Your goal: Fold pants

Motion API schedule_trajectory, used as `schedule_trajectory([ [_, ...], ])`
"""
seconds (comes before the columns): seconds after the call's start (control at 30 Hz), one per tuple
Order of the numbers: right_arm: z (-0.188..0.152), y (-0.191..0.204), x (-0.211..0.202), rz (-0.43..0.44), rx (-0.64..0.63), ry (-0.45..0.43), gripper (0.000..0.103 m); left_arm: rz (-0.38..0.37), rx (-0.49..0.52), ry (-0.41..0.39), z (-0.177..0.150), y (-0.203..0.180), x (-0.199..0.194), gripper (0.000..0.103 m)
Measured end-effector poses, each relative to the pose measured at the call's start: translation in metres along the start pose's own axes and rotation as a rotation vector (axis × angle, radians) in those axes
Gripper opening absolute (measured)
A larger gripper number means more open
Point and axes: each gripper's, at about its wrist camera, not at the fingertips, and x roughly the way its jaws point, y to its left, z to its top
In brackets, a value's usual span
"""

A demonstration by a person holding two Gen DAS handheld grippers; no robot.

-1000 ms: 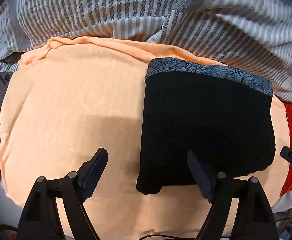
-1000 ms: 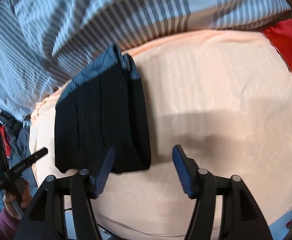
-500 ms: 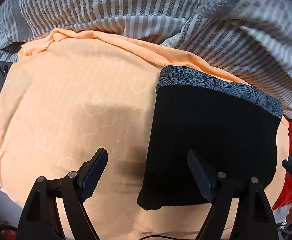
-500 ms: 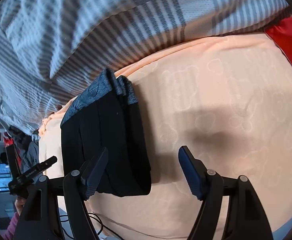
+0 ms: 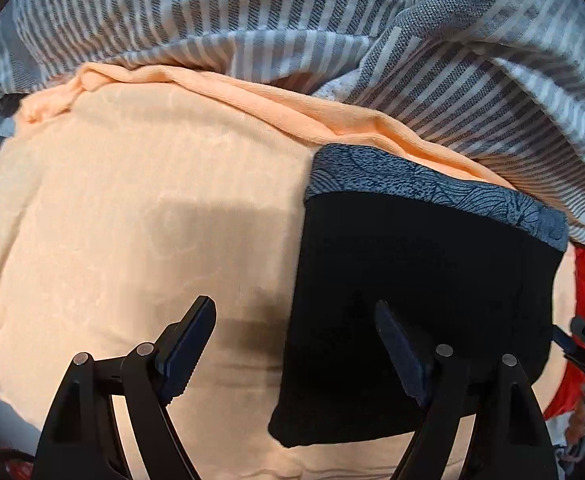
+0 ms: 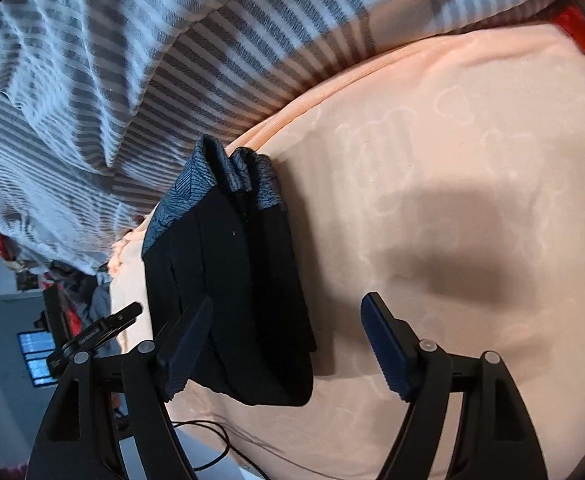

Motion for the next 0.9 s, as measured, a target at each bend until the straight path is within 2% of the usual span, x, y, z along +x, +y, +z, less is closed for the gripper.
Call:
schedule_trajectory([
  [0.13,0.005,0.000,0.014,0.047,-0.033,0.049,0.080,-0.099,0.013,0.066,0.004,0.002,0.011,0.083],
  [0.3,0.011,0.003,0.030,0.126,-0.093,0.107,0.080,-0.121,0.071,0.097,0.010,-0.001,0.023,0.083],
  [0.53,0.019,-0.011,0.059,0.209,-0.083,0.181,0.080,-0.212,0.033,0.136,0.019,0.016,0.042,0.083],
  [0.7,0.023,-0.011,0.070,0.319,-0.058,0.189,0.080,-0.260,0.049,0.144,0.022,0.015,0.050,0.083],
  [0.8,0.023,-0.006,0.079,0.339,-0.074,0.212,0.080,-0.256,0.039,0.140,0.021,0.012,0.057,0.097],
  [0.9,0.021,0.001,0.086,0.336,-0.093,0.213,0.081,-0.284,0.025,0.141,0.020,0.008,0.065,0.097],
])
